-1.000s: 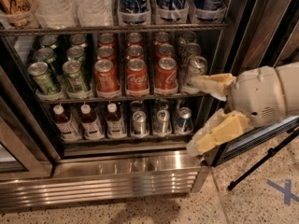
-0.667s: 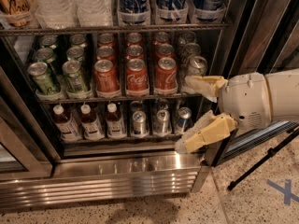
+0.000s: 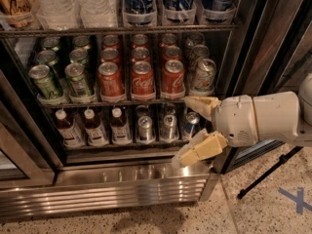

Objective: Pick coke can from middle shelf of fridge

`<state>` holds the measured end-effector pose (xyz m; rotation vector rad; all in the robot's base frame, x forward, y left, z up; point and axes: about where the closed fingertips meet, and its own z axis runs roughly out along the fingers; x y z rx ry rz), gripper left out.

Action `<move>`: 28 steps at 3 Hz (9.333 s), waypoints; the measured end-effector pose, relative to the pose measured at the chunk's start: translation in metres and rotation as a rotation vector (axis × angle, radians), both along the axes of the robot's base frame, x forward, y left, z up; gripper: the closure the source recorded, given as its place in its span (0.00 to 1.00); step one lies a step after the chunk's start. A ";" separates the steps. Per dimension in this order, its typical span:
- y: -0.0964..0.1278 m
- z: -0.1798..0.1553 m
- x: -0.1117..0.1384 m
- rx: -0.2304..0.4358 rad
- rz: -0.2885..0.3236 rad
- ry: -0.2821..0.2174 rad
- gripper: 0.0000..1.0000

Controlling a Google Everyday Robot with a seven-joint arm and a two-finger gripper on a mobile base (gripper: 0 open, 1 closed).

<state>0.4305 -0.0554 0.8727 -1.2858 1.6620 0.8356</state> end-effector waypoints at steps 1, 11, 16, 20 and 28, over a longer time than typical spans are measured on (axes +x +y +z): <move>0.000 0.000 0.000 0.000 0.000 0.000 0.00; 0.104 -0.022 0.013 0.329 0.028 -0.107 0.00; 0.087 -0.039 -0.014 0.374 -0.127 -0.140 0.00; 0.065 -0.033 0.019 0.411 -0.297 -0.205 0.00; 0.011 -0.047 0.148 0.425 -0.704 -0.151 0.00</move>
Offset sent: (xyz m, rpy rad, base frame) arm 0.0127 0.0363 -0.0660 0.1903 0.0354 0.0439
